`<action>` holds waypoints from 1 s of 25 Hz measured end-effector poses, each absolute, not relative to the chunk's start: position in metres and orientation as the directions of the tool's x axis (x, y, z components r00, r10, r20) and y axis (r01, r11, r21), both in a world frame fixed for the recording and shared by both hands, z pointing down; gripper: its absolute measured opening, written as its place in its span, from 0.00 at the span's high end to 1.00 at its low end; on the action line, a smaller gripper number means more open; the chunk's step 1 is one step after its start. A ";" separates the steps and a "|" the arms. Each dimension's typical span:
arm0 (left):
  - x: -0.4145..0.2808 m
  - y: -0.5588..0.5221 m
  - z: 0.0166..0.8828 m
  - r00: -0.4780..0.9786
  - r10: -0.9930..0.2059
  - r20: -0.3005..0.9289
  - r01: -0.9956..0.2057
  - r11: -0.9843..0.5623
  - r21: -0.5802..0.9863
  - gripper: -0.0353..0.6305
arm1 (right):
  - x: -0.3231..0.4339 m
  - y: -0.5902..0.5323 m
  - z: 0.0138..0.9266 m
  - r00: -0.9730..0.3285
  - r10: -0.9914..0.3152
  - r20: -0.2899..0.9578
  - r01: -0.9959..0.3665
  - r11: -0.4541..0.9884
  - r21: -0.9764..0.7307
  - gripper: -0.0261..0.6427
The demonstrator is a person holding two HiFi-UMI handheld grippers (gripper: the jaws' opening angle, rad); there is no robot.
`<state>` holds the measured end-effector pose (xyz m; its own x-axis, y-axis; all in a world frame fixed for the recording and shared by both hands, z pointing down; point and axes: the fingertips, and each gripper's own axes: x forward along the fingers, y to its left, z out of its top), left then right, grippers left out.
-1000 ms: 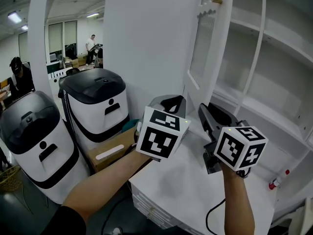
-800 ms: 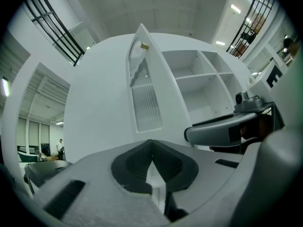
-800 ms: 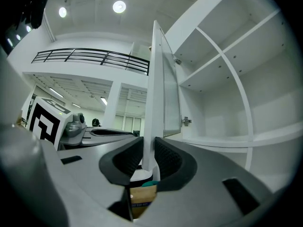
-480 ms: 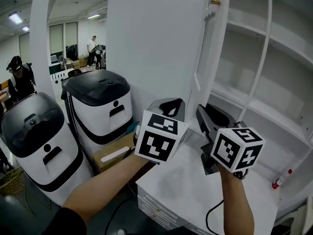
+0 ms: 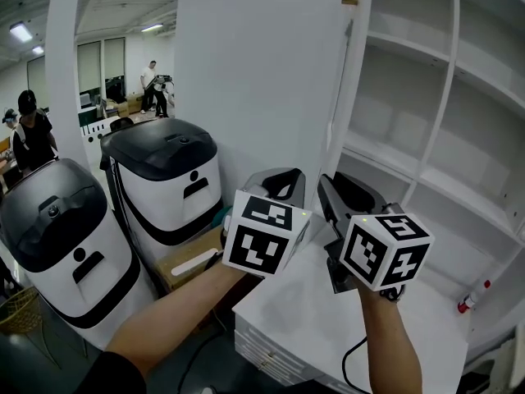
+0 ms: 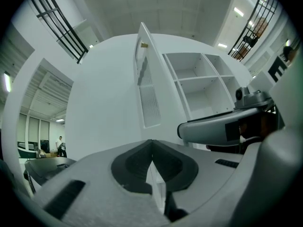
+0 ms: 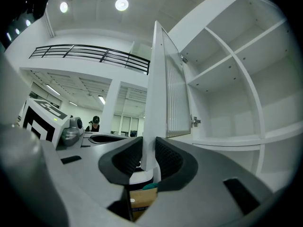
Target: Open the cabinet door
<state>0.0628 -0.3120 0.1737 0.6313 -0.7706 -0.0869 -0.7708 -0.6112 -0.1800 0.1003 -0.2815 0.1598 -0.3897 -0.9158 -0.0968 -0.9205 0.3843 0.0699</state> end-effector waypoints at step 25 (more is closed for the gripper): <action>-0.013 -0.347 0.175 0.620 -0.777 -0.108 -0.783 -0.606 -0.140 0.93 | 0.023 -0.327 0.160 -0.373 -0.919 -0.128 -0.927 0.364 0.091 0.80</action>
